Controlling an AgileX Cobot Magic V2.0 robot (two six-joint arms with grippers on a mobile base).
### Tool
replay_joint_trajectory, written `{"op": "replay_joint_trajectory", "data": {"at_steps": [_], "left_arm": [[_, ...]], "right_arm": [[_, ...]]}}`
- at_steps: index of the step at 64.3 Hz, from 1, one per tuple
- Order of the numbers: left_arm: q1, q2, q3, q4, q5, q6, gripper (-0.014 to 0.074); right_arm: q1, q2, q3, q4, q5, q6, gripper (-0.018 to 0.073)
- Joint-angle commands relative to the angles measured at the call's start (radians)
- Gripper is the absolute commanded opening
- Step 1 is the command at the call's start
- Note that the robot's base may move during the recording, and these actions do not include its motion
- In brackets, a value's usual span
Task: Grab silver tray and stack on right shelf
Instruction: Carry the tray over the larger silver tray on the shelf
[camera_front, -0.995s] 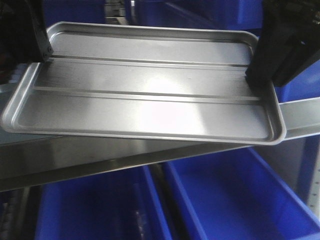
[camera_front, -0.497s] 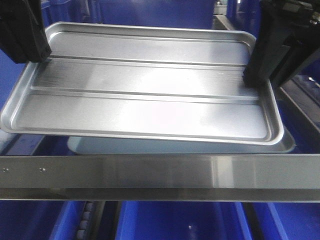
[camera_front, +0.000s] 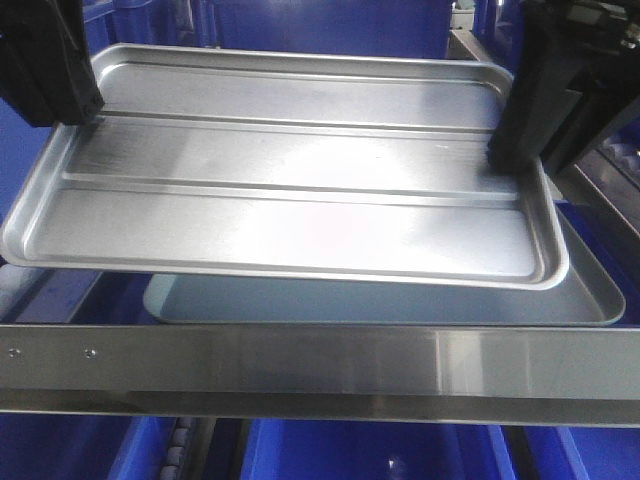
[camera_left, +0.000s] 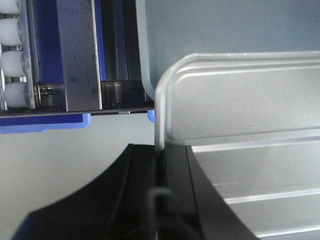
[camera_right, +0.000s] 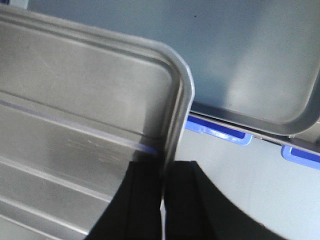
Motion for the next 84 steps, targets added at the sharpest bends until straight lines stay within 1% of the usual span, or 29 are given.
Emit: {"op": "replay_joint_trajectory", "data": {"at_steps": [1, 73, 79, 84], "left_arm": [[-0.009, -0.03, -0.033, 0.024, -0.033, -0.001, -0.0101], [-0.009, -0.03, -0.033, 0.024, -0.034, -0.001, -0.0101], [-0.009, -0.03, -0.033, 0.026, -0.034, -0.001, -0.0101], [-0.009, -0.03, -0.033, 0.026, -0.067, -0.001, -0.0101]], "right_arm": [[0.002, -0.026, -0.033, -0.01, -0.023, -0.026, 0.0057], [0.002, -0.026, -0.033, -0.01, -0.023, -0.026, 0.0057], [0.002, -0.026, -0.033, -0.01, -0.05, -0.026, 0.0057], [0.002, -0.026, -0.034, -0.01, -0.057, -0.026, 0.0057]]}}
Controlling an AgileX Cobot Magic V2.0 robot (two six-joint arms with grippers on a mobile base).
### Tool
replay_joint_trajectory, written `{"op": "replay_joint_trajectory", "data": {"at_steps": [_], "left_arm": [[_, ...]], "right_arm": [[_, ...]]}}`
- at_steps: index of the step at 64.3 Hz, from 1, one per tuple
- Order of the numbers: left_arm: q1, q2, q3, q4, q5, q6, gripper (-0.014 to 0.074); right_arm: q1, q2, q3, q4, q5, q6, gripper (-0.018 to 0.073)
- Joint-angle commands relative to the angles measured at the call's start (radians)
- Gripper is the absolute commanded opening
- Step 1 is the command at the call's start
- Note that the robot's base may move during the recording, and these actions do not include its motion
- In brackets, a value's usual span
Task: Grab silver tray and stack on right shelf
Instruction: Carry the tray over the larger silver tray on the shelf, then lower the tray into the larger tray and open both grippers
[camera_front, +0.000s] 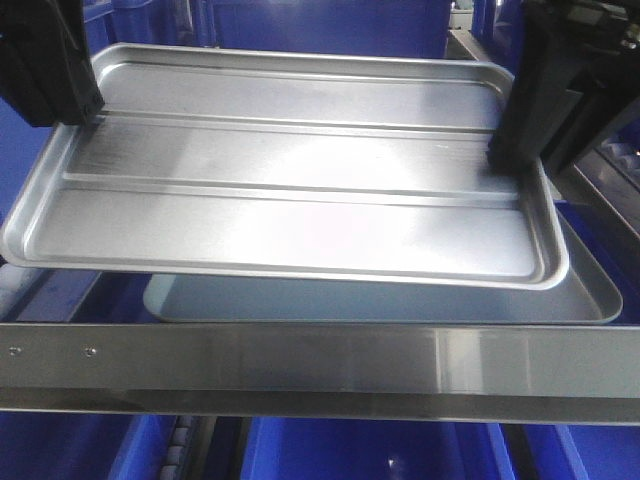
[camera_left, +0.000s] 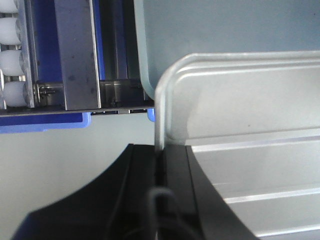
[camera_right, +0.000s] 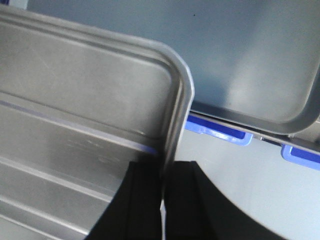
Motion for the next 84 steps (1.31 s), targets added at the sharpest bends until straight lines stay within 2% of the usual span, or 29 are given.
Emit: {"op": "replay_joint_trajectory", "data": {"at_steps": [1, 9, 21, 29, 38, 52, 64, 74, 84], "left_arm": [[-0.009, -0.03, -0.033, 0.021, -0.069, -0.001, -0.0101], [-0.009, -0.03, -0.033, 0.006, -0.073, 0.007, -0.0101], [0.028, -0.012, -0.041, 0.044, -0.177, 0.041, -0.0101], [0.074, 0.049, -0.081, 0.029, -0.204, 0.143, -0.0101], [0.106, 0.148, -0.151, -0.004, -0.206, 0.216, -0.0101], [0.108, 0.263, -0.219, -0.01, -0.281, 0.218, -0.0101], [0.121, 0.348, -0.24, -0.017, -0.333, 0.214, -0.0101], [0.159, 0.426, -0.262, -0.059, -0.346, 0.212, -0.0101], [0.168, 0.47, -0.274, -0.074, -0.347, 0.219, -0.01]], "right_arm": [[0.002, -0.026, -0.034, -0.01, -0.051, -0.027, 0.0057], [0.002, -0.026, -0.041, -0.01, -0.045, -0.027, 0.0057], [0.0, -0.02, -0.099, -0.055, -0.017, -0.027, 0.0057], [-0.029, 0.002, -0.177, -0.069, 0.034, -0.027, 0.0057], [-0.09, 0.058, -0.257, -0.094, 0.093, -0.027, 0.0057], [-0.177, 0.166, -0.28, -0.173, 0.046, -0.034, 0.0057], [-0.24, 0.284, -0.28, -0.175, -0.021, -0.075, 0.0057], [-0.273, 0.373, -0.28, -0.175, -0.077, -0.08, 0.0057], [-0.276, 0.404, -0.28, -0.175, -0.094, -0.094, 0.006]]}}
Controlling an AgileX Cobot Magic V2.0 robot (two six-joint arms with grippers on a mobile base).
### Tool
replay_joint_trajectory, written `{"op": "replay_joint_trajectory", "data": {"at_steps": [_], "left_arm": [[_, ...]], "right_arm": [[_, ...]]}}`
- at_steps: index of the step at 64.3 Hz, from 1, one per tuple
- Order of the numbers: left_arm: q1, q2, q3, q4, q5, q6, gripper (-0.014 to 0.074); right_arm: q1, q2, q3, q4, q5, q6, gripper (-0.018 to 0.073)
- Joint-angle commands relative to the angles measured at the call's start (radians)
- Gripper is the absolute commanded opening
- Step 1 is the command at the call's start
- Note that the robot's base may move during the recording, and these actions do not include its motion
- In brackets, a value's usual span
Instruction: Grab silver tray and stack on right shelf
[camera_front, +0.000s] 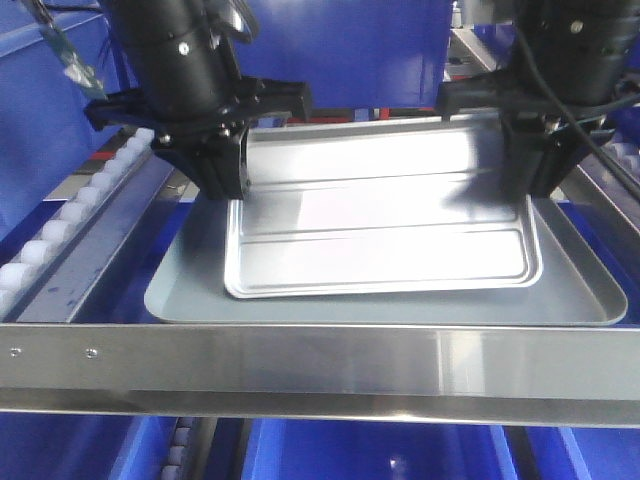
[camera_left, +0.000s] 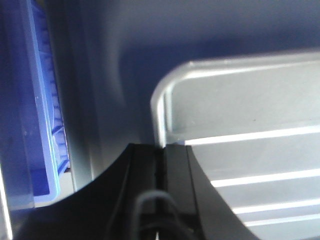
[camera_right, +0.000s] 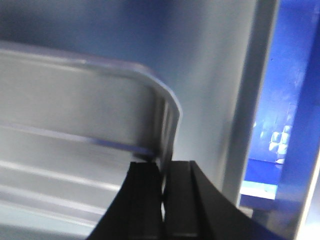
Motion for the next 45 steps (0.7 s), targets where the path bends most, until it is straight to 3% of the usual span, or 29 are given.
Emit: {"op": "replay_joint_trajectory", "data": {"at_steps": [1, 9, 19, 27, 31, 36, 45], "left_arm": [[0.012, -0.034, -0.04, 0.025, -0.019, 0.015, -0.01], [0.012, -0.018, -0.042, 0.025, -0.024, 0.015, -0.0099], [0.012, -0.017, -0.042, 0.025, -0.04, 0.023, -0.0078], [0.012, -0.017, -0.044, 0.017, -0.044, 0.023, 0.0118], [0.012, -0.017, -0.044, 0.007, -0.046, 0.023, 0.0304], [0.012, -0.017, -0.044, 0.007, -0.047, 0.023, 0.0429], [0.012, -0.023, -0.055, 0.007, -0.035, 0.023, 0.0476]], "right_arm": [[-0.015, -0.037, -0.037, -0.043, -0.036, -0.024, 0.0061], [-0.015, -0.039, -0.037, -0.043, -0.055, -0.027, 0.0126], [-0.015, -0.039, -0.037, -0.043, -0.053, -0.027, 0.0379], [-0.015, -0.041, -0.037, -0.043, -0.049, -0.027, 0.0543], [-0.015, -0.043, -0.037, -0.043, -0.049, -0.027, 0.0564], [-0.015, -0.045, -0.037, -0.043, -0.049, -0.027, 0.0561], [-0.015, -0.07, -0.037, -0.043, -0.049, -0.027, 0.0561]]}}
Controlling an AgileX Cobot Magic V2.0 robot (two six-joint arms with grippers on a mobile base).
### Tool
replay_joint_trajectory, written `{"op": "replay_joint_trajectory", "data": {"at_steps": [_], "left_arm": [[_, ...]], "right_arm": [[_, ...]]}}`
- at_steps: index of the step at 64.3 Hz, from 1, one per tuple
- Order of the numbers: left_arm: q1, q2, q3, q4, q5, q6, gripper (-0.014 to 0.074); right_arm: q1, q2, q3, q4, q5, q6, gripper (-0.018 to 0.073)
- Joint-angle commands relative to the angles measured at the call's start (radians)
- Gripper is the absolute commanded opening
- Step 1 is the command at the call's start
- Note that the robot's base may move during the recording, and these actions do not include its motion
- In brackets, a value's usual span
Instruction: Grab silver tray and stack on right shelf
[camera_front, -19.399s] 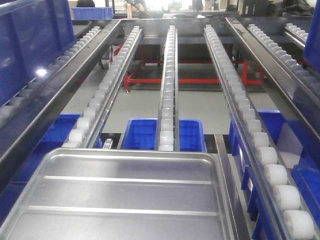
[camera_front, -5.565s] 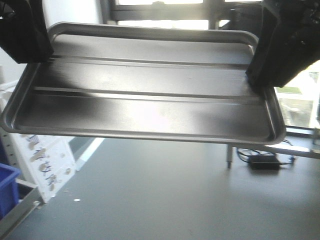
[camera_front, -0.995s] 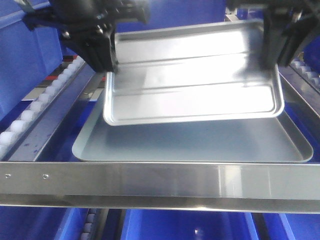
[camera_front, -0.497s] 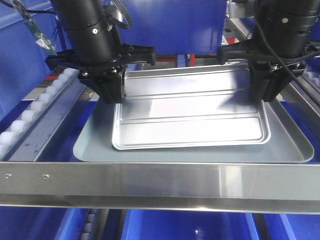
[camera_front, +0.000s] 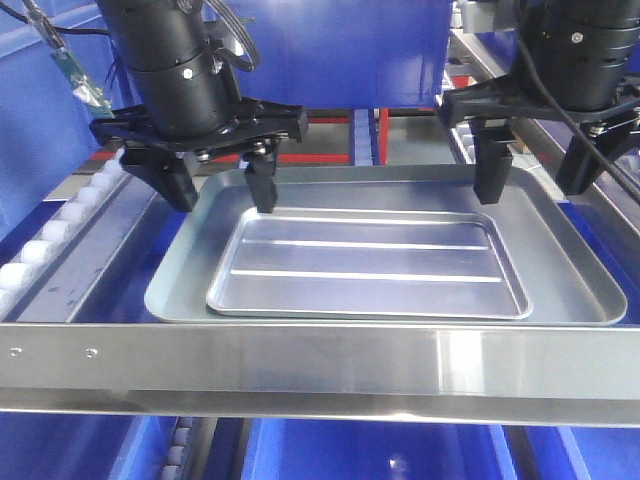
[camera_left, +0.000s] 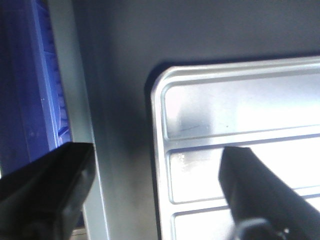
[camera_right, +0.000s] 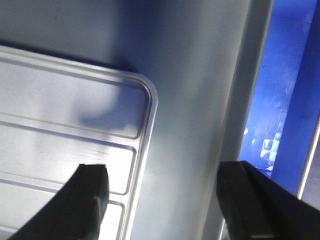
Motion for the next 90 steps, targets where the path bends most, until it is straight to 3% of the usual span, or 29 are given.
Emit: {"op": "replay_joint_trajectory", "data": {"at_steps": [1, 16, 22, 33, 42, 52, 59, 66, 75, 90], "left_arm": [[0.001, -0.062, -0.045, -0.001, -0.015, 0.002, 0.0476], [-0.002, -0.148, -0.096, 0.001, 0.038, 0.008, 0.0471], [-0.002, -0.212, -0.096, 0.003, 0.042, 0.01, 0.0426], [-0.013, -0.37, 0.011, 0.058, -0.015, 0.02, 0.0242], [-0.013, -0.495, 0.212, 0.067, -0.107, 0.02, 0.0058], [-0.013, -0.634, 0.486, 0.067, -0.345, 0.02, -0.0108], [-0.013, -0.722, 0.671, 0.074, -0.553, 0.02, -0.0101], [-0.013, -0.805, 0.792, 0.094, -0.674, 0.02, -0.0101], [-0.013, -0.926, 0.879, 0.119, -0.679, 0.02, -0.0101], [-0.013, -1.204, 0.891, 0.119, -0.594, 0.02, -0.0101]], "right_arm": [[-0.006, -0.077, -0.034, -0.022, -0.029, -0.011, 0.0561], [-0.006, -0.197, -0.034, -0.021, -0.03, -0.011, 0.056], [-0.006, -0.254, -0.033, -0.021, -0.017, -0.011, 0.0517], [-0.005, -0.362, 0.004, -0.021, 0.001, -0.028, 0.0257], [-0.005, -0.453, 0.111, -0.022, -0.041, -0.037, 0.0041], [-0.005, -0.557, 0.291, -0.036, -0.167, -0.051, 0.0056], [-0.005, -0.631, 0.428, -0.039, -0.262, -0.062, 0.0056], [-0.005, -0.706, 0.547, -0.048, -0.345, -0.062, 0.0056], [-0.005, -0.82, 0.652, -0.055, -0.406, -0.062, 0.0056], [-0.005, -1.064, 0.691, -0.063, -0.397, -0.063, 0.0056]]}}
